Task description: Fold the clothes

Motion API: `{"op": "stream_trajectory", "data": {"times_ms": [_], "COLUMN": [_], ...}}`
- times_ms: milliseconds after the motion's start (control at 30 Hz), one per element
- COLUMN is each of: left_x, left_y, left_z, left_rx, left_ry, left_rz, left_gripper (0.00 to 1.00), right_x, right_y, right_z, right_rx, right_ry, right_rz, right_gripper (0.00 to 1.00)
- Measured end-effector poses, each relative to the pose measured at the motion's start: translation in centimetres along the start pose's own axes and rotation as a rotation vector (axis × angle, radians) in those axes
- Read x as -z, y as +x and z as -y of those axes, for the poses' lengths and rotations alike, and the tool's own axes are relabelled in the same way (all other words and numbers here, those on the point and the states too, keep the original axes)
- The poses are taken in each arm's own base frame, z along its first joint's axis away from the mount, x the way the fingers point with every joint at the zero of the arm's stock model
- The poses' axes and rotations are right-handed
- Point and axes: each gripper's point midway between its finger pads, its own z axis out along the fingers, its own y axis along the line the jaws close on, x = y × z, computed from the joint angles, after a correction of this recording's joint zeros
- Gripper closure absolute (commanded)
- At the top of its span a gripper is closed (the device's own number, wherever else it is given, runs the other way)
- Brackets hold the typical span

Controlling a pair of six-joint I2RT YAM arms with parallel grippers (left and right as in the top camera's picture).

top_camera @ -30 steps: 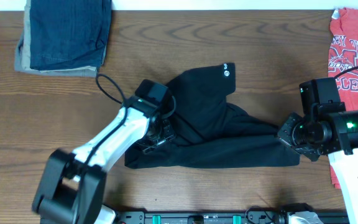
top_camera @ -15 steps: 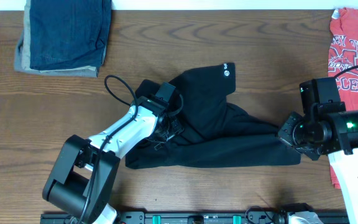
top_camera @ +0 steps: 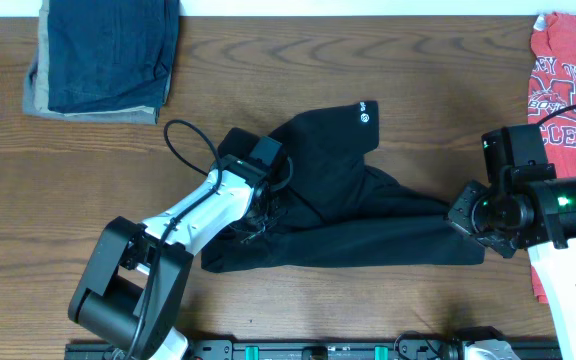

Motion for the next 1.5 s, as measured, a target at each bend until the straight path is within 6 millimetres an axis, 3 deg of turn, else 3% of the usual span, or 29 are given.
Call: {"op": "stream_trajectory", "data": {"times_ms": [233, 533, 867, 1033, 1200, 1433, 1500], "left_x": [1.0, 9.3, 14.9, 17.9, 20.9, 21.5, 21.2], "left_y": [-0.1, -0.3, 1.1, 2.0, 2.7, 3.1, 3.1], "left_z": [-0.8, -1.8, -3.8, -5.0, -5.5, -6.2, -6.2], "left_rx": [-0.021, -0.067, -0.120, -0.159, -0.193, -0.207, -0.207], "left_ry": [-0.019, 0.117, 0.242, 0.329, 0.428, 0.436, 0.421], "left_rz": [0.025, 0.207, 0.312, 0.375, 0.450, 0.460, 0.451], "left_gripper": [0.94, 0.94, 0.94, 0.84, 0.83, 0.84, 0.78], "right_x": [0.0, 0.0, 0.0, 0.0, 0.4, 0.9, 0.9], "right_y": [0.0, 0.0, 0.0, -0.2, -0.2, -0.2, -0.2], "right_z": [0.0, 0.0, 0.0, -0.1, -0.2, -0.1, -0.1], "right_rx": [0.000, 0.000, 0.000, 0.000, -0.001, 0.011, 0.015], "right_ry": [0.001, 0.001, 0.002, -0.005, -0.024, -0.040, -0.040], "right_rz": [0.000, 0.001, 0.002, 0.009, 0.029, 0.046, 0.047], "right_gripper": [0.98, 0.98, 0.99, 0.99, 0.98, 0.96, 0.96]}}
